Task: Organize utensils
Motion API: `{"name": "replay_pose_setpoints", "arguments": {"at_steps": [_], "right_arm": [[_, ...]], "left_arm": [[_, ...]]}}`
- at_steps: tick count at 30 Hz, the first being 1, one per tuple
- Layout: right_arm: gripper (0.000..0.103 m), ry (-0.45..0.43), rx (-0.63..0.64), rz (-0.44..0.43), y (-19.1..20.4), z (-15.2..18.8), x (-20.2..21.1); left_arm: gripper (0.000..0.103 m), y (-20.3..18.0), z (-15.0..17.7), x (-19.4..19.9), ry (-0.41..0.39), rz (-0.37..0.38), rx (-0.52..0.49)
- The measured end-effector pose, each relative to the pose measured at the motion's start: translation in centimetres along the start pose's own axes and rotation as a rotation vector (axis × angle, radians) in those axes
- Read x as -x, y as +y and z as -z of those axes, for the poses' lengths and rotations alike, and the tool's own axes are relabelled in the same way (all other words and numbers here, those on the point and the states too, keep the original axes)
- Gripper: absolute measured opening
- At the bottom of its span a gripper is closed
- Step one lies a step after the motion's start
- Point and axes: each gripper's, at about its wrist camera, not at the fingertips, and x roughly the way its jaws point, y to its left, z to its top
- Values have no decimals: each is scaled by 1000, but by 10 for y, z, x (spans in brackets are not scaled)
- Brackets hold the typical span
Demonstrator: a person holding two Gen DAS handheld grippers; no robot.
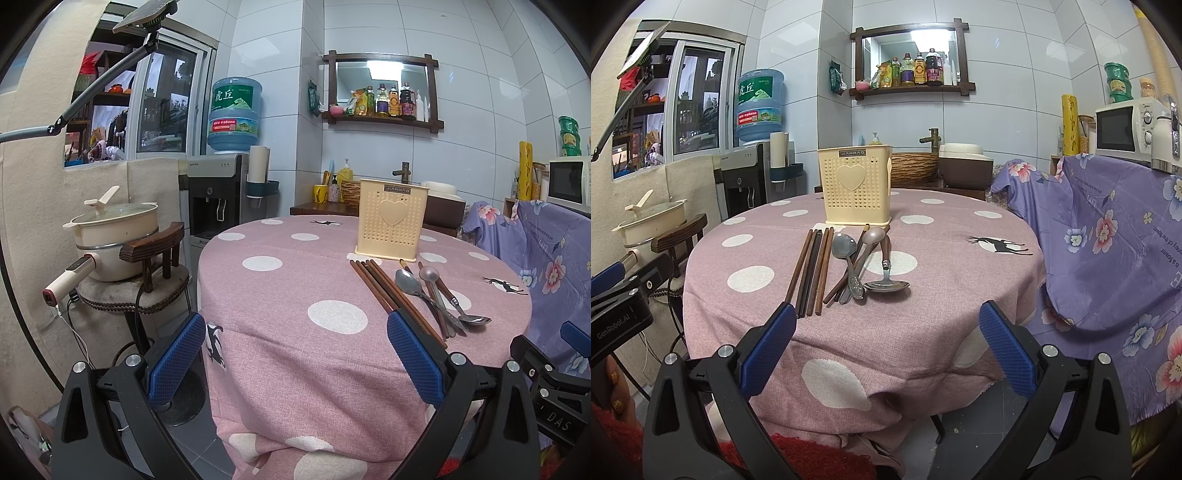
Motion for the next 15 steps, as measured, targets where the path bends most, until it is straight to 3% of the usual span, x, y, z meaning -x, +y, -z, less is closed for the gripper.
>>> {"name": "replay_pose_setpoints", "arguments": {"at_steps": [15], "right_arm": [[98,4,0,-1,1,2,-1]], "left_arm": [[98,0,0,-1,2,0,-1]]}}
